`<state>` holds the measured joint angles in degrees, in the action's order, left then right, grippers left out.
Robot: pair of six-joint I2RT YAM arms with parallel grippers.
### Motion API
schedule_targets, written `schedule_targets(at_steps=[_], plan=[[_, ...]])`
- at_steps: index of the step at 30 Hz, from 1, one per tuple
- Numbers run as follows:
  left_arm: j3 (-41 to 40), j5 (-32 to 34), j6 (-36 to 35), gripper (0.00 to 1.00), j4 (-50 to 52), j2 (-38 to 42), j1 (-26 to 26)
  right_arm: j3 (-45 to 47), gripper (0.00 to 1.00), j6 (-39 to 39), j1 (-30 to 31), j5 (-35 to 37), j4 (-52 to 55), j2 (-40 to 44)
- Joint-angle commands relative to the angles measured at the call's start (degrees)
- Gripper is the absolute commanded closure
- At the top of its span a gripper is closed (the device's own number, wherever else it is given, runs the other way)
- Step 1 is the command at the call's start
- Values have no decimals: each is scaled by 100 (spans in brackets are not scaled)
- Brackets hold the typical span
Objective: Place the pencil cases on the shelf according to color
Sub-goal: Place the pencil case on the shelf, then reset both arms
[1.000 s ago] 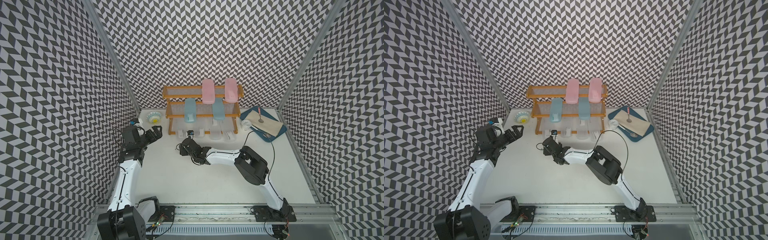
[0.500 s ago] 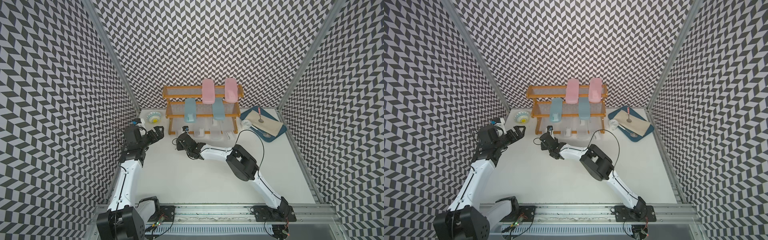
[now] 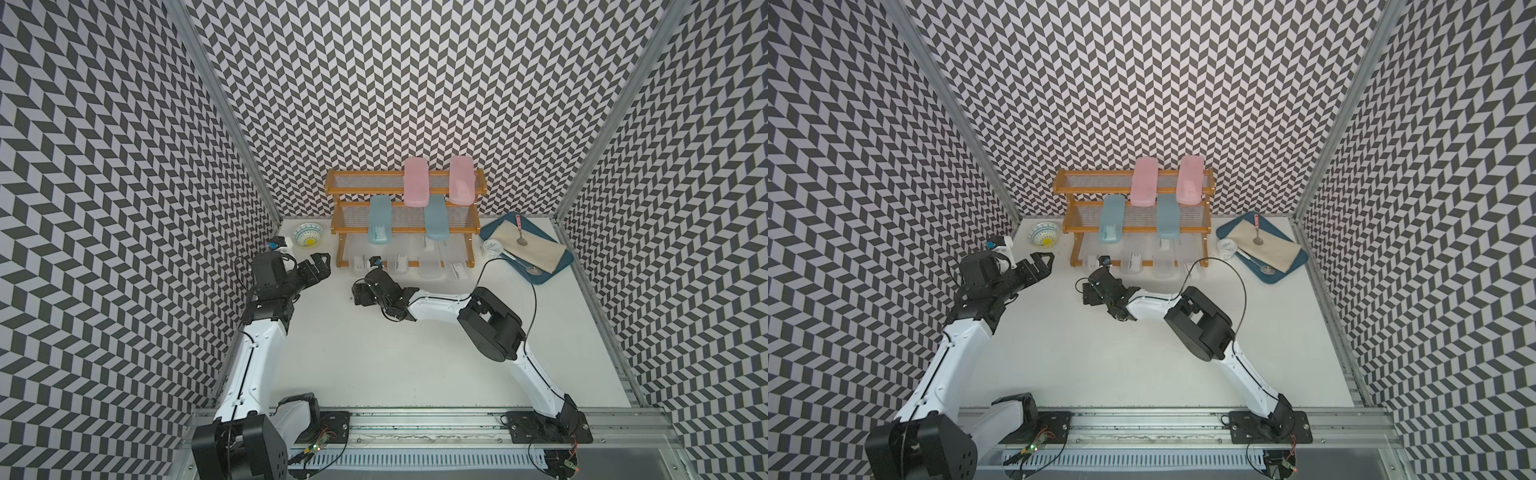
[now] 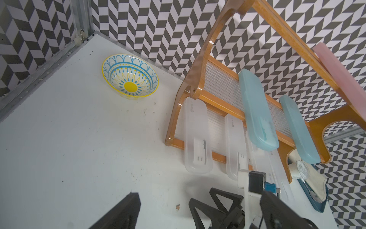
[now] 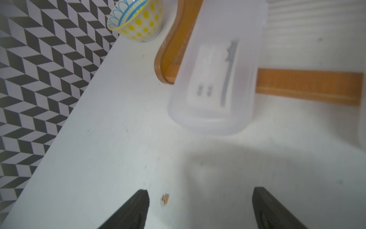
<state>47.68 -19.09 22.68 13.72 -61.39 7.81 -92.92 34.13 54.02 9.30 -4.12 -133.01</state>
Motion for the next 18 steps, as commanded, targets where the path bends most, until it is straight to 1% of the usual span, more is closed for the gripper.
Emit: schedule_targets(at_steps=[1,3,5,8,11,14,16,18], plan=[[-47,373,-275,0,-93,181,-368,663,6,43,94,-44,-459,918],[-72,637,-387,1,-85,261,-652,1275,1,-39,130,119,-572,1406],[-125,915,-428,0,-90,360,-871,1874,0,-105,136,301,-705,1874],[-246,1298,-462,0,-198,653,-1165,2655,0,-75,136,955,-606,2592],[-508,1645,-552,0,-566,1065,-1468,3479,0,-177,109,1691,-526,3337],[-873,2062,-739,0,-1010,1415,-1792,4288,0,-320,-47,2191,-502,4178],[-1051,2345,-625,0,-1161,1581,-1928,4836,0,-361,-218,2417,-603,4758],[-1218,2425,-408,0,-1316,1731,-1980,5355,0,-555,-444,2542,-815,5333]])
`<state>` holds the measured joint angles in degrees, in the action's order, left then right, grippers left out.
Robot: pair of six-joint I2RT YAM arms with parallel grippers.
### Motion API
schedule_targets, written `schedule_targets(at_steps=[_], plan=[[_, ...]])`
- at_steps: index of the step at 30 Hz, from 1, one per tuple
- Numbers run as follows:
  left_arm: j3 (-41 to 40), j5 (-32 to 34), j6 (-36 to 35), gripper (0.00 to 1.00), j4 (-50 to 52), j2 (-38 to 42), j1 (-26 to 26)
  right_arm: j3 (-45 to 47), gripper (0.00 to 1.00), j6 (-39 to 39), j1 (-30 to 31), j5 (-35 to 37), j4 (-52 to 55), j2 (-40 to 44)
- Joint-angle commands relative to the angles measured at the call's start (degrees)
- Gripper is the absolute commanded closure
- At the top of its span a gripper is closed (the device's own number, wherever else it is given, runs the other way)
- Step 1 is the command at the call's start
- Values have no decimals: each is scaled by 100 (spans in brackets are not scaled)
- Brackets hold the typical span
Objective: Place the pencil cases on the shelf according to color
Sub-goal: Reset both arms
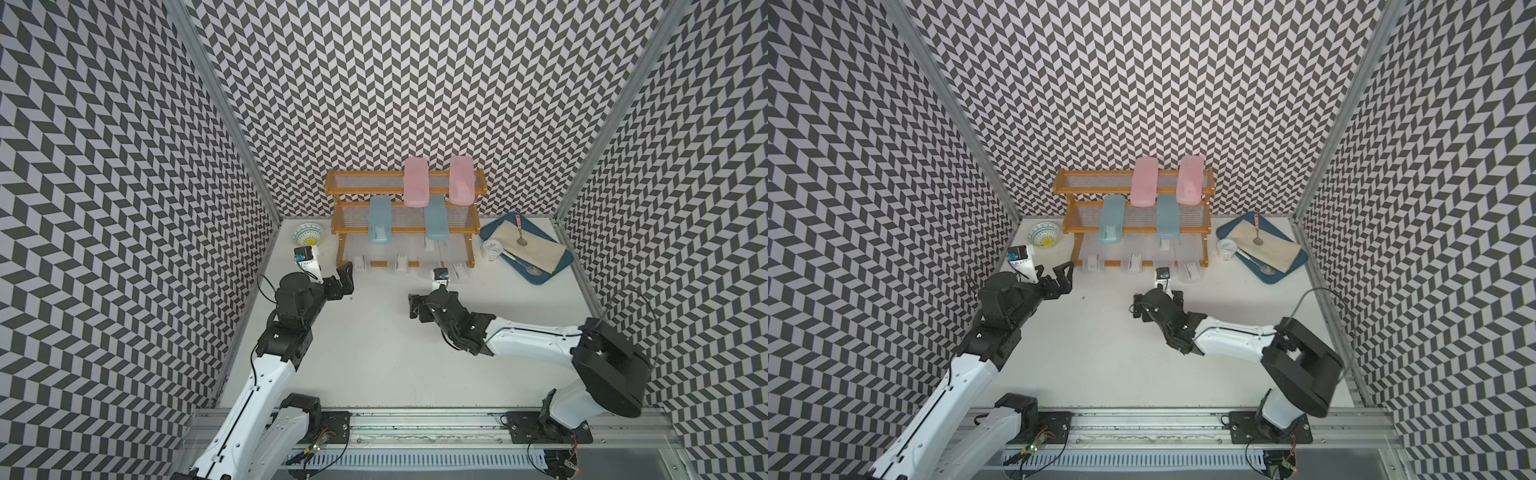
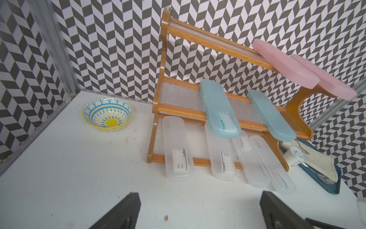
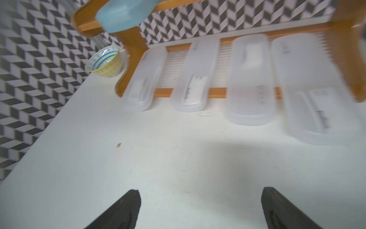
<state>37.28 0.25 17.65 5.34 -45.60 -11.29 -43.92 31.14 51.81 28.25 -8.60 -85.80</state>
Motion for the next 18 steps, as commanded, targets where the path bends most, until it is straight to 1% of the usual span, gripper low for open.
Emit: schedule_targets(at_steps=[1,3,5,7,9,11,15,17,18], plan=[[-298,519,153,0,-634,229,-90,664,1,-354,-365,694,-517,900],[-639,590,150,0,-1078,353,-118,1084,1,-795,-630,876,-845,1322],[-1017,882,372,0,-1544,412,-129,1317,0,-1201,-892,1026,-953,1592],[-1372,1212,617,0,-1990,353,-124,1437,0,-1484,-1176,1145,-972,1671],[-1725,1395,515,0,-2666,192,-137,1482,0,-1703,-1474,1322,-1064,1608],[-1958,1482,-136,0,-3266,-143,-146,1506,0,-1925,-1841,1353,-1220,1487],[-1938,2256,-821,0,-3961,-845,-146,1449,0,-2007,-2610,1217,-1386,1327],[-1886,2722,-1062,0,-4384,-1304,-132,1487,1,-2058,-2981,1011,-1691,1288],[-1882,2825,-1209,0,-4613,-1535,-120,1509,0,-2089,-3114,903,-1870,1269]])
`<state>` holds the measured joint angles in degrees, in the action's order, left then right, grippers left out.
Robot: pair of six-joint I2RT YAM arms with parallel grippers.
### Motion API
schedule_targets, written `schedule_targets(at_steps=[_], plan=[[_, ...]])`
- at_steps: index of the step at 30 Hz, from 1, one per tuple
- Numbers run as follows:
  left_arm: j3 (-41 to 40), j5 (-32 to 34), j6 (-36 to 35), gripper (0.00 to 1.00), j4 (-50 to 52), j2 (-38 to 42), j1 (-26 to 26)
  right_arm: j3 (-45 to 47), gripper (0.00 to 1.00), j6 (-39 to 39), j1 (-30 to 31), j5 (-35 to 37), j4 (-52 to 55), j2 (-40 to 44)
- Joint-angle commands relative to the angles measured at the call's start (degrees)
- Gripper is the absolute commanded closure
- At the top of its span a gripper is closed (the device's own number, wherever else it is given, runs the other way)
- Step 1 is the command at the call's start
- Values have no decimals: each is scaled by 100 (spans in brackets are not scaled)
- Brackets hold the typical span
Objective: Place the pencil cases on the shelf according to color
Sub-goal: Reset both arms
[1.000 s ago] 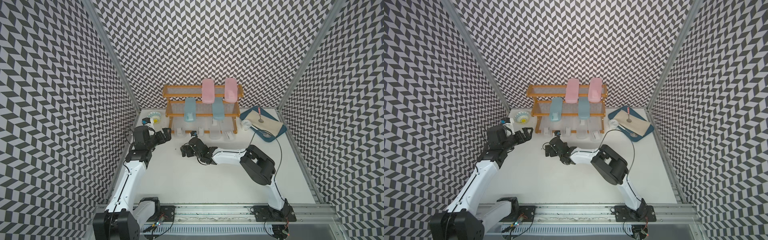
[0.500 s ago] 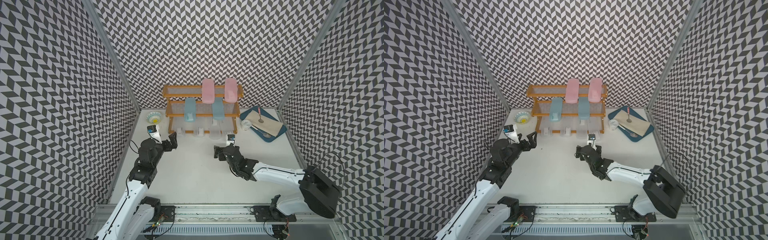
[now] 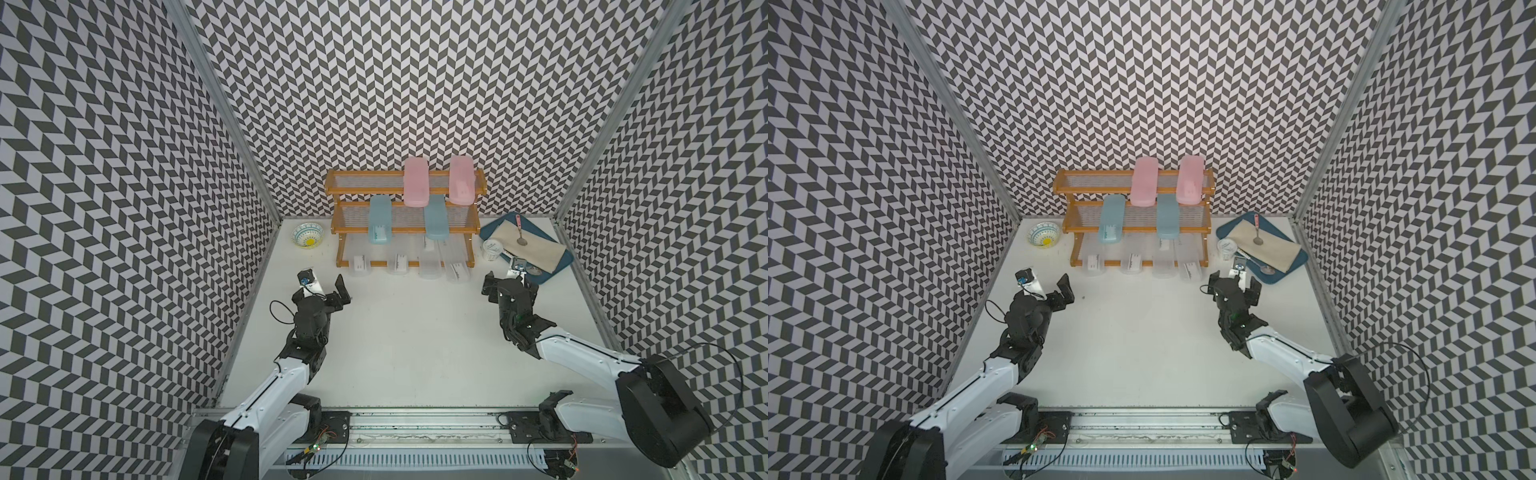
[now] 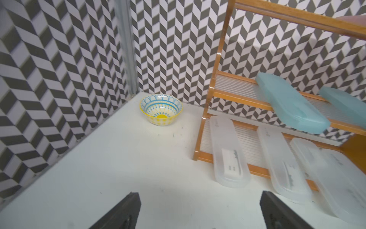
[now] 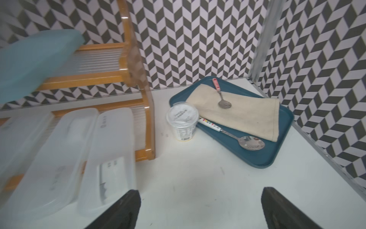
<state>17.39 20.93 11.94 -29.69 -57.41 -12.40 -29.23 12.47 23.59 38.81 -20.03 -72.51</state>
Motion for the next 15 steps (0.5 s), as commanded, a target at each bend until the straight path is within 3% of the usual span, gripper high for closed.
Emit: schedule_targets(at_steps=[1,5,11,15], plan=[[135,815,-760,0,-1288,-619,22,73,0,-259,-447,-286,-937,-99],[211,789,-1009,0,-1787,-1518,230,91,0,-646,-840,-586,-1726,-488],[-116,-38,-706,0,-2866,-2175,873,559,0,-1084,-1152,-566,-3248,-1263],[-334,-368,-822,0,-3739,-2598,933,1016,1,-1066,-1389,-930,-3985,-1105]])
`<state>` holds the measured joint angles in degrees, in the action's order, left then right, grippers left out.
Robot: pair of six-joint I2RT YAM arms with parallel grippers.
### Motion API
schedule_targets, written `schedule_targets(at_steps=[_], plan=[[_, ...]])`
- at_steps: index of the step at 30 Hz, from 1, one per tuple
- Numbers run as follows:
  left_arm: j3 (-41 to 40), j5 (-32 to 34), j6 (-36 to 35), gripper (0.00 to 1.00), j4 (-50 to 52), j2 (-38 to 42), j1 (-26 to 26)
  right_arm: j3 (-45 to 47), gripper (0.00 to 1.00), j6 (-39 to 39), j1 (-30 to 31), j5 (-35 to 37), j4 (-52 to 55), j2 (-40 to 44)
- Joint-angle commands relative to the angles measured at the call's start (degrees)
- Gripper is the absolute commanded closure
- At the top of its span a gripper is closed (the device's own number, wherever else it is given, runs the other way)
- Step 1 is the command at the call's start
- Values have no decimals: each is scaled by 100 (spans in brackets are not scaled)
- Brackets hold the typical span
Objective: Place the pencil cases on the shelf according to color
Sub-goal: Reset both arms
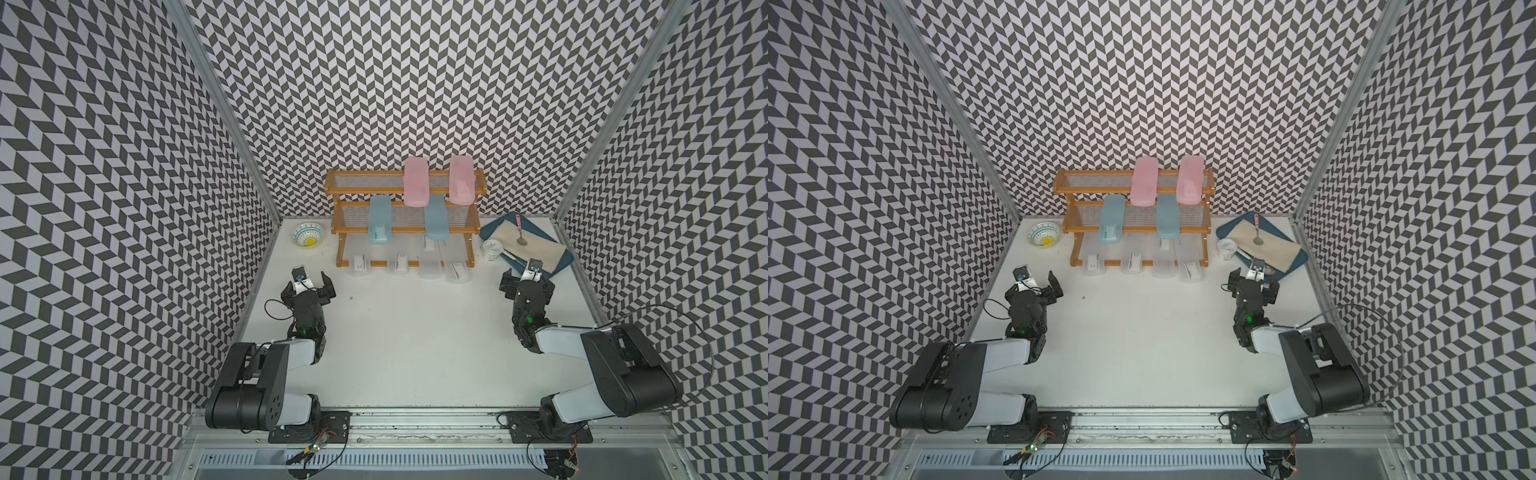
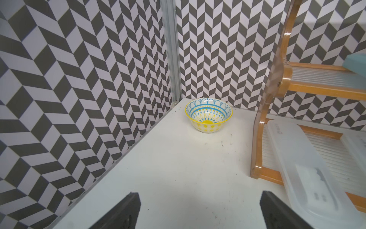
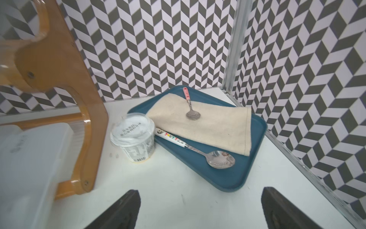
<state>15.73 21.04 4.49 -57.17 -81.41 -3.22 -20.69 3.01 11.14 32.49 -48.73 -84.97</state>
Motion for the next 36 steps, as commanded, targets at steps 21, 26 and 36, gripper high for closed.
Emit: schedule_targets(at_steps=[21,26,36], plan=[[-140,-1040,-269,0,-1357,-691,94,619,0,-164,-675,-1861,-2337,-300],[-149,-1033,-278,0,-1398,-704,94,627,0,-166,-679,-1862,-2378,-308],[-131,-1032,-276,0,-1376,-716,94,610,0,-167,-682,-1869,-2360,-320]])
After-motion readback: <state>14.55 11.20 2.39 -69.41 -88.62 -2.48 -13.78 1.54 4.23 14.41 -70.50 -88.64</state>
